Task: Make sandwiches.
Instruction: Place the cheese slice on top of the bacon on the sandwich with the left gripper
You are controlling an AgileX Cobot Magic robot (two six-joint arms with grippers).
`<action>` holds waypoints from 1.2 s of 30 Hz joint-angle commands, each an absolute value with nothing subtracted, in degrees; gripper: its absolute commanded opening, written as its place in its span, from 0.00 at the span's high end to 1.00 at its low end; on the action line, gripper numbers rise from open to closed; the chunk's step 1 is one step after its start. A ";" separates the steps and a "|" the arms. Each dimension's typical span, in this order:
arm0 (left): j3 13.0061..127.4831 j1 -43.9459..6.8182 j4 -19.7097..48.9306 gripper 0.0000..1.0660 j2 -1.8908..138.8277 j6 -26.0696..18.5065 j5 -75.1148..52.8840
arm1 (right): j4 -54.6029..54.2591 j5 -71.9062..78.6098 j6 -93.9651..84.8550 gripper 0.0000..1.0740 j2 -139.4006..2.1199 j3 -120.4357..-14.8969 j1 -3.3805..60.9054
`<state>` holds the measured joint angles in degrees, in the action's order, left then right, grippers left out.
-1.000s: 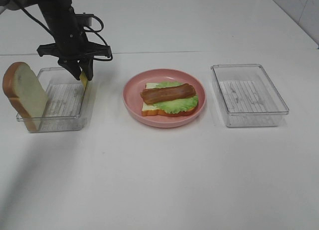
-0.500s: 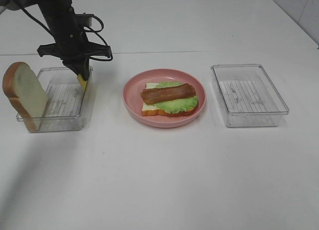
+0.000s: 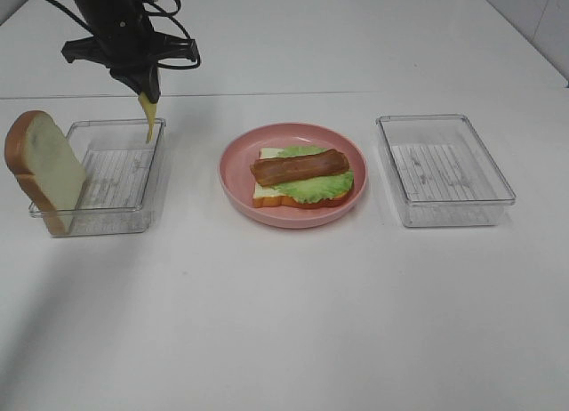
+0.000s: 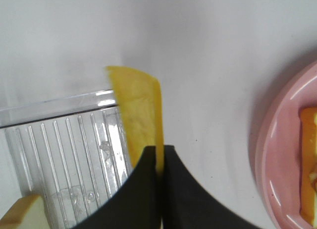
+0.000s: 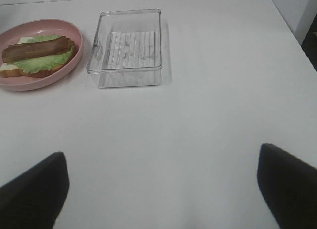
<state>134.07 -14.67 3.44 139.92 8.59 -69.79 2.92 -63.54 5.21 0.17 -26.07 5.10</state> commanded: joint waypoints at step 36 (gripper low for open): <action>134.47 -28.82 35.29 1.00 140.15 0.00 -63.43 | 3.09 -63.03 4.87 0.11 2.01 -25.95 4.98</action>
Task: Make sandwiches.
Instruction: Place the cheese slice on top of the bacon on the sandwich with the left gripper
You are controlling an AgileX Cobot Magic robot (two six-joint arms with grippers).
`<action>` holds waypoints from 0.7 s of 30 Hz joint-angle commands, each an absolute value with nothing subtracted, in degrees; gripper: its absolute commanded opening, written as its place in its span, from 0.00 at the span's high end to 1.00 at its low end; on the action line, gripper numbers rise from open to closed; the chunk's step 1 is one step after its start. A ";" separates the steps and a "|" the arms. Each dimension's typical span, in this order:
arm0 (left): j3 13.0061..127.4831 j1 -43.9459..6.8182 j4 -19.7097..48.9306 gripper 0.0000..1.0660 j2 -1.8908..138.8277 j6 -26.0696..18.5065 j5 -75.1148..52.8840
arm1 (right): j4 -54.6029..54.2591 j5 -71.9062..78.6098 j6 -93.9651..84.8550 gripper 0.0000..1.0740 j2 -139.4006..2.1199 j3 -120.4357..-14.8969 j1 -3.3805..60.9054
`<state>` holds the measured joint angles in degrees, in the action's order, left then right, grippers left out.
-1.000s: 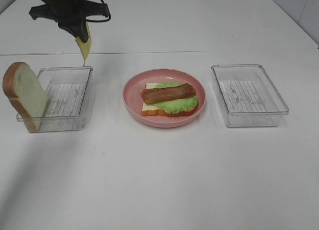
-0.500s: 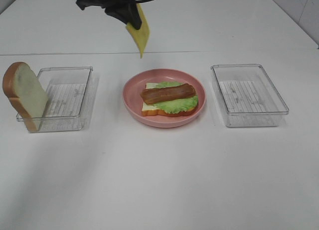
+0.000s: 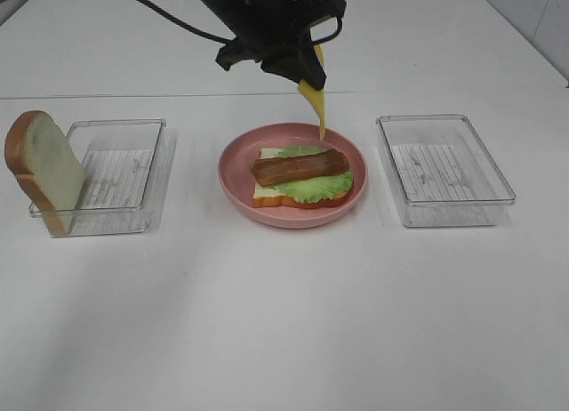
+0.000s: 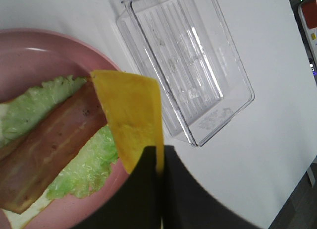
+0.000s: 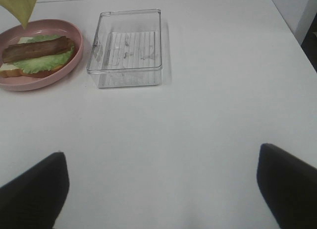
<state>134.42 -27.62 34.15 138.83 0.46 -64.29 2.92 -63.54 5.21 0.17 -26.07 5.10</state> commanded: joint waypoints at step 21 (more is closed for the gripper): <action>134.47 -30.25 34.03 1.00 145.88 -2.12 -62.57 | 3.09 -63.03 4.87 0.11 2.01 -25.95 4.98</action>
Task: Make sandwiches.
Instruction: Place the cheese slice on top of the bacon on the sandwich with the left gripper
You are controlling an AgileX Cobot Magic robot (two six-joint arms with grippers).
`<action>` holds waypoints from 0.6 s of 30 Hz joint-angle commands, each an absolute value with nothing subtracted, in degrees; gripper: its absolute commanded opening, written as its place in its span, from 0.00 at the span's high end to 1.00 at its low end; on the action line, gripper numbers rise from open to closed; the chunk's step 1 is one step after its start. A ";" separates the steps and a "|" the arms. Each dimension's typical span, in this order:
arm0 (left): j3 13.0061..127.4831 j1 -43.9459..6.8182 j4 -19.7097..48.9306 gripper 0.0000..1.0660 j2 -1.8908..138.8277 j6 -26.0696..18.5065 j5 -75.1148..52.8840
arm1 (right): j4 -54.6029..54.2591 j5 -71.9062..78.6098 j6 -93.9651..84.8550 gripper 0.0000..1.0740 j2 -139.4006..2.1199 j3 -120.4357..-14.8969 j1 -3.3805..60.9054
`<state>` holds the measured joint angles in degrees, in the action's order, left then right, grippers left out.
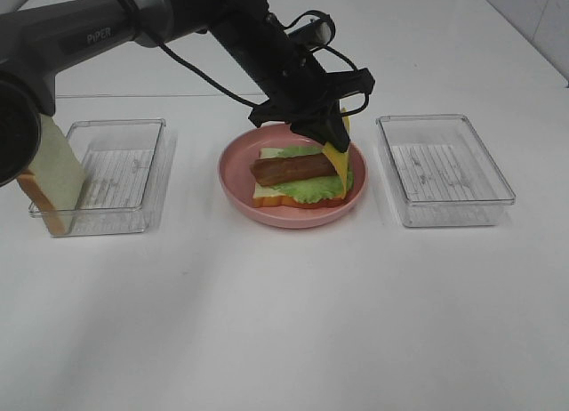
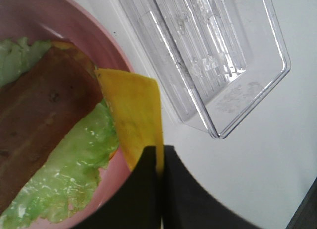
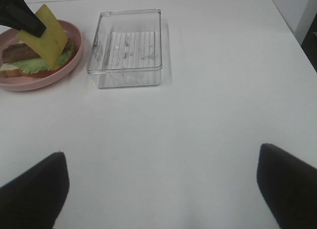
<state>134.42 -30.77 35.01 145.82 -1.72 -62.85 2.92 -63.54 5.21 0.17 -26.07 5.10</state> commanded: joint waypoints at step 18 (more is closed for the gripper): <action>134.47 -29.28 17.70 1.00 145.88 -0.29 -62.80 | 3.09 -63.03 4.87 0.11 2.01 -25.95 4.98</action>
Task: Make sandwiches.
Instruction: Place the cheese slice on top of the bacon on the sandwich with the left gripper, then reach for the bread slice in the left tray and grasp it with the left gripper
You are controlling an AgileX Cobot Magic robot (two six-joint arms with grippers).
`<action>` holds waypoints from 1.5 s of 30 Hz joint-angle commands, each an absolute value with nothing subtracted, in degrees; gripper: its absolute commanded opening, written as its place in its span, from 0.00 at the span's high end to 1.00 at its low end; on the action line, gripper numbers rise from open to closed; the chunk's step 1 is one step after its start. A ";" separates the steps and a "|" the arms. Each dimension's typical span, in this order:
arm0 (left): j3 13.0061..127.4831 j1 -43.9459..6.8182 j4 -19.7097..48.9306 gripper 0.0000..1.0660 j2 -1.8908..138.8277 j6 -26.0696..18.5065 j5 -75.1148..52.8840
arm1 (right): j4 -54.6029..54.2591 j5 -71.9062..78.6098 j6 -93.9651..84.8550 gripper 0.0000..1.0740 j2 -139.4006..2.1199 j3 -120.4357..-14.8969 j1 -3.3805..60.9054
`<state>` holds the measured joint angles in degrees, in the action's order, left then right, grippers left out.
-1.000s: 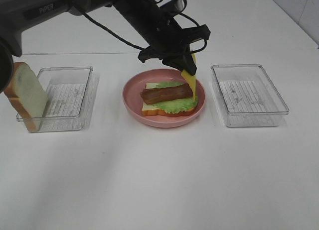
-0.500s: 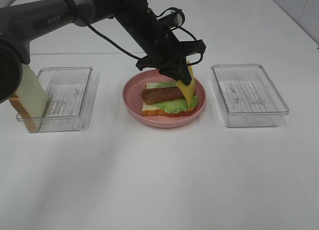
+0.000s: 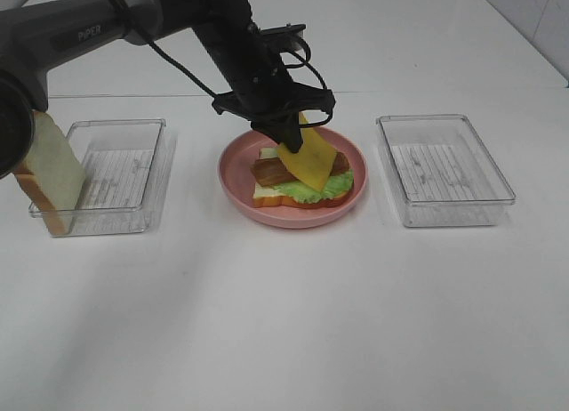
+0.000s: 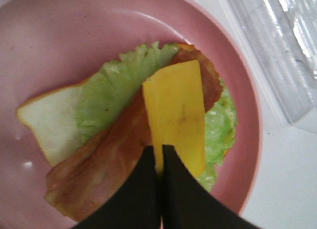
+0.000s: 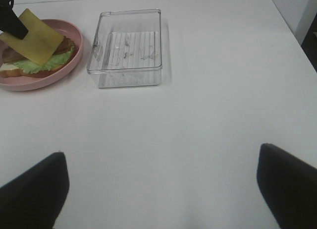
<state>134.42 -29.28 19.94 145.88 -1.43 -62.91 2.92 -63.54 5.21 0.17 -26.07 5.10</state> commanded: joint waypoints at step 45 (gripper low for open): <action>134.65 -24.98 -3.27 0.05 131.78 4.41 -75.57 | 3.09 -63.03 4.87 0.11 1.89 -25.95 4.98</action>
